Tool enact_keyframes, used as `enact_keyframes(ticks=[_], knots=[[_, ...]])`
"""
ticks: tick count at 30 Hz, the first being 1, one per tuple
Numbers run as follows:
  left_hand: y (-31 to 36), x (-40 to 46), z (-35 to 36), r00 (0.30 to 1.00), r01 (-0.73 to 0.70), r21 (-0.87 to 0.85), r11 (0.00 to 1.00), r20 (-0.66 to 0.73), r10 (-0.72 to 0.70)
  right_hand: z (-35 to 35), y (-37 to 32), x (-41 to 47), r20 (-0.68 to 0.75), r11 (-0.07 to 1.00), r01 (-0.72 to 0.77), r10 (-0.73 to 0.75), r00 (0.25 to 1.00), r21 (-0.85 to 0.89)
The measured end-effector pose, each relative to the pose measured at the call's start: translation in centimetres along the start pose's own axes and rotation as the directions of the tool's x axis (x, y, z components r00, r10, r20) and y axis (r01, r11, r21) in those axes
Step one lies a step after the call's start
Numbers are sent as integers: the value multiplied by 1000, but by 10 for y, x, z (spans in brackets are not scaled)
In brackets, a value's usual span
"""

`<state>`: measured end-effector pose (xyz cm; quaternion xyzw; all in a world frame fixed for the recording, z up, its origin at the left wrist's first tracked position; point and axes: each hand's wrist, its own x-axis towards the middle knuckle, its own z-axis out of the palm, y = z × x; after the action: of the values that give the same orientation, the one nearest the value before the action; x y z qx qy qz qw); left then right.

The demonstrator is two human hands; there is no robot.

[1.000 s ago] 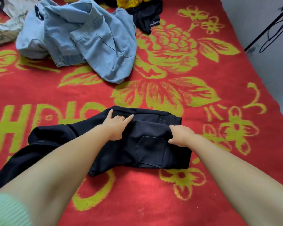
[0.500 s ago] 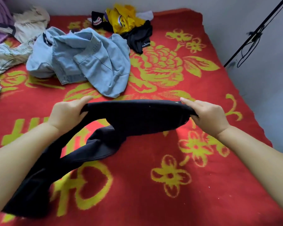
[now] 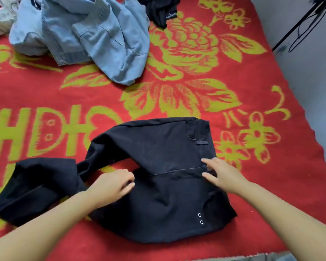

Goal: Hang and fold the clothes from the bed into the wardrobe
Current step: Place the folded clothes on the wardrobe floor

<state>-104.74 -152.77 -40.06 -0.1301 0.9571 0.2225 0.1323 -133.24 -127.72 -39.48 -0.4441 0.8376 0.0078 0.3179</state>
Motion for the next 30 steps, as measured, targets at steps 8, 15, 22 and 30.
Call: enact_keyframes(ticks=[8, 15, 22, 30], knots=[[-76, 89, -29, 780, 625, -149, 766, 170, -603, 6, -9, 102, 82, 691, -533, 572, 816, 488], [-72, 41, 4, 798, 574, 104, 813, 152, -583, -24, 59, 50, -116, 669, -661, 727, 676, 340], [-93, -11, 2, 774, 489, 279, 827, 299, -558, -34, -12, 72, -359, 940, -342, 322, 876, 6], [-110, -54, -60, 239, 528, 431, 732, 752, -615, 24, -236, 145, 66, 978, 209, -206, 976, -30]])
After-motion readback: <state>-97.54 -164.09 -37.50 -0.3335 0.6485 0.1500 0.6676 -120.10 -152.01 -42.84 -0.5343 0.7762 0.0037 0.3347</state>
